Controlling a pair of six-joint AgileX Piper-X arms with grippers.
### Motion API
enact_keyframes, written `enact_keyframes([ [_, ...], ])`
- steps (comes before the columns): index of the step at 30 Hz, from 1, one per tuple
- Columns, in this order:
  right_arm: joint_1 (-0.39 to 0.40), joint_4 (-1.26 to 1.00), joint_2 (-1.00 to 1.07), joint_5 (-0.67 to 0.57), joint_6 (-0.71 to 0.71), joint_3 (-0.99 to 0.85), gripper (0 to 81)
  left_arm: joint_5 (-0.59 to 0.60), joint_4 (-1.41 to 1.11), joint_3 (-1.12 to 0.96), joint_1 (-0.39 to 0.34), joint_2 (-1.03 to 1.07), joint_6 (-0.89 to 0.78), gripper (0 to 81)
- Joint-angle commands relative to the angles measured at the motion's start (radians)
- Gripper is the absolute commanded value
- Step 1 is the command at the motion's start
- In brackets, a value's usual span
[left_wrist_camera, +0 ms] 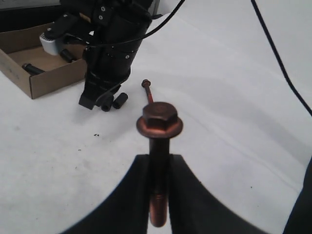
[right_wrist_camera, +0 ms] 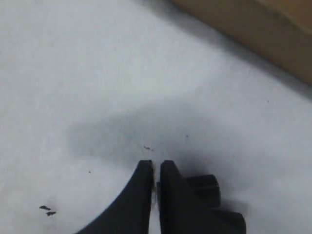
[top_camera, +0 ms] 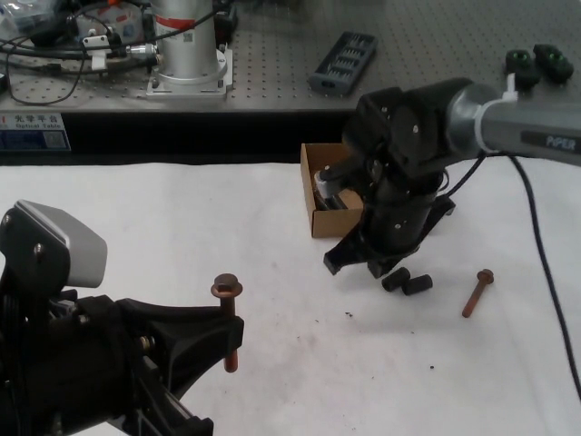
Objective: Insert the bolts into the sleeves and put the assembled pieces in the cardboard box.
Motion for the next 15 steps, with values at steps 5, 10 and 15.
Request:
enact_keyframes([
  [5, -0.002, 0.035, -0.090, -0.014, -0.123, -0.003, 0.8, 0.006, -0.020, -0.004, -0.004, -0.008, 0.004, 0.6],
  [10, -0.002, 0.112, -0.119, -0.014, -0.369, -0.003, 25.1, 0.006, -0.020, -0.004, -0.004, -0.008, 0.004, 0.6],
  [15, -0.002, 0.226, -0.120, -0.014, -0.640, -0.001, 28.7, 0.006, -0.020, -0.004, -0.004, -0.008, 0.004, 0.6],
])
